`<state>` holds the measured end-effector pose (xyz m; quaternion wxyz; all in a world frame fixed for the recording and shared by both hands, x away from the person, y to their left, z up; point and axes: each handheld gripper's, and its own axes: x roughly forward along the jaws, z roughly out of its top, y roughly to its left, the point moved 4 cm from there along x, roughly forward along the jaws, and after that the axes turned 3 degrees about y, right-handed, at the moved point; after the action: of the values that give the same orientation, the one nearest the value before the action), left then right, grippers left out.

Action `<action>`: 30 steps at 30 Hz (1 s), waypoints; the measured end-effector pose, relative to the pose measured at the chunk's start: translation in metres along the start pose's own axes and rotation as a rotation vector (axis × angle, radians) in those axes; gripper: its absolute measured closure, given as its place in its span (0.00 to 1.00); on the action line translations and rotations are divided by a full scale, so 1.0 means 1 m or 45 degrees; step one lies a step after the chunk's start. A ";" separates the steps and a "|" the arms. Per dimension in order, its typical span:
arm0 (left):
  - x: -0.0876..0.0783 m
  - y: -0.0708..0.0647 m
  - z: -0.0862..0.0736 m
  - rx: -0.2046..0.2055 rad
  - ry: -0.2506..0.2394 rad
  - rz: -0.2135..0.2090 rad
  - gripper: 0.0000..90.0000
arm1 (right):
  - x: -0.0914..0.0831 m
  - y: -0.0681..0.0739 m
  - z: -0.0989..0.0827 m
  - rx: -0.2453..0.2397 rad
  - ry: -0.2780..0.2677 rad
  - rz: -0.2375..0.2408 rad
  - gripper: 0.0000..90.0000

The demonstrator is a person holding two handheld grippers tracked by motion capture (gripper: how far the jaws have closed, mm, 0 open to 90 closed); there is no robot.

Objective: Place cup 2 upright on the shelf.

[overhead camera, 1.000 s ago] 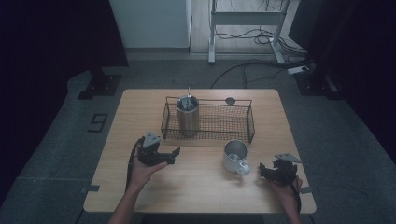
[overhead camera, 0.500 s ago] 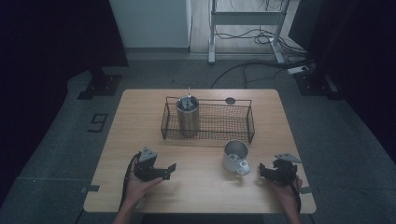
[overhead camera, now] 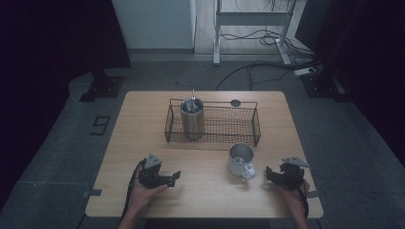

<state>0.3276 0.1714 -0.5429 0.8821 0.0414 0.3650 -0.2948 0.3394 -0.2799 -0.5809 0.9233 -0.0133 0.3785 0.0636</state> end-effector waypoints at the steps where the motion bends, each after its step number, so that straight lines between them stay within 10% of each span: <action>1: -0.001 0.001 0.000 0.003 0.000 -0.001 0.06 | -0.001 0.000 0.000 0.002 -0.005 0.006 0.14; 18: -0.003 -0.002 -0.001 0.004 -0.005 -0.035 0.06 | -0.051 0.013 0.024 0.046 -0.202 0.171 0.14; 30: 0.000 -0.003 -0.004 -0.009 0.018 -0.044 0.07 | -0.079 0.051 0.043 -0.036 -0.284 0.325 0.13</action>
<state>0.3233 0.1698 -0.5457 0.8744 0.0341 0.3729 -0.3085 0.3073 -0.2344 -0.4942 0.9437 0.0292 0.2715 0.1867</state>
